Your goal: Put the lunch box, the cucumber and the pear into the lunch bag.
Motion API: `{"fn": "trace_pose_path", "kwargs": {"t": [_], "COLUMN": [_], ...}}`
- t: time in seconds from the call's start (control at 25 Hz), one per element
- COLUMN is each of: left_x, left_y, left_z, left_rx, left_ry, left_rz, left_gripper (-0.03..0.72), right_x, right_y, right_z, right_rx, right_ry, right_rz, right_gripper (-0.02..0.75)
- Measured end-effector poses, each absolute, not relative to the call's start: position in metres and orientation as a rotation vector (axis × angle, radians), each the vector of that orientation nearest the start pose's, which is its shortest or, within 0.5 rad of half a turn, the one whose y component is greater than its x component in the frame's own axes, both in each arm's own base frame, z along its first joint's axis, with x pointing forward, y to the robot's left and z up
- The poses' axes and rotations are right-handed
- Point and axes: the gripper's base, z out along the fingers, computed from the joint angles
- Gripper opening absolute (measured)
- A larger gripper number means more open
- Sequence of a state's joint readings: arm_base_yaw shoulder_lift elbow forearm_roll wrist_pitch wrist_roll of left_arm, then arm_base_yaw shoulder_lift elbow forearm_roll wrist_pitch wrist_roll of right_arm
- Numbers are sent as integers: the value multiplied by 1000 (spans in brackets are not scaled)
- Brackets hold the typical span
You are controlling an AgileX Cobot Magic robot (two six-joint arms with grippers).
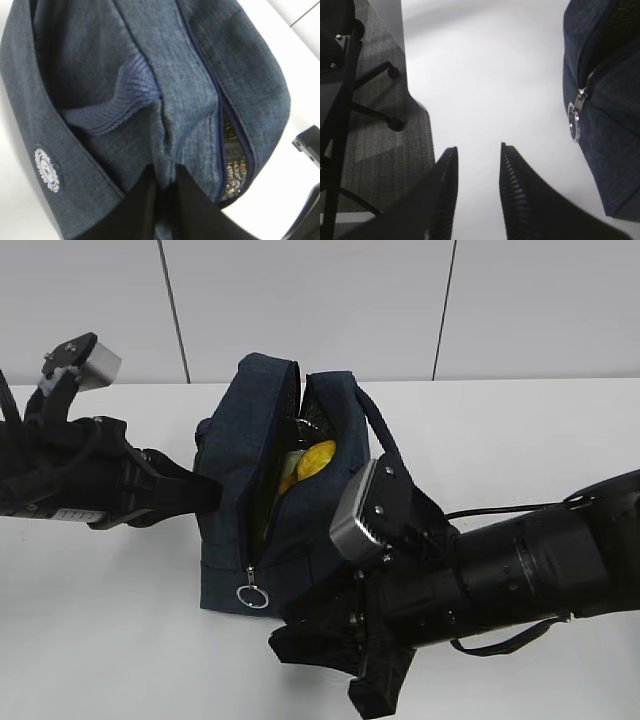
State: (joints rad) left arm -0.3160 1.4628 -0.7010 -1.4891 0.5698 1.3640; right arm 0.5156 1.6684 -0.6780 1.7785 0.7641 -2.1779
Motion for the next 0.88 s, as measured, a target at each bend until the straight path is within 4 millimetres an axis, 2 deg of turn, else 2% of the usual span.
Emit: {"fn": "trace_pose_path", "kwargs": {"t": [0.16, 0.56, 0.88], "left_x": [246, 246, 246], "left_y": [-132, -132, -132], "left_z": [218, 218, 218], "left_rx": [533, 530, 532], "left_ry": [2246, 2246, 2245], "left_rz": [-877, -879, -880], "left_gripper": [6, 6, 6], "right_x": [222, 241, 244], "right_y": [198, 208, 209], "right_z": [171, 167, 155], "right_rx": [-1291, -1300, -1353], "right_ry": [1833, 1829, 1825], "right_rz": [860, 817, 776], "right_gripper": [235, 235, 235]}}
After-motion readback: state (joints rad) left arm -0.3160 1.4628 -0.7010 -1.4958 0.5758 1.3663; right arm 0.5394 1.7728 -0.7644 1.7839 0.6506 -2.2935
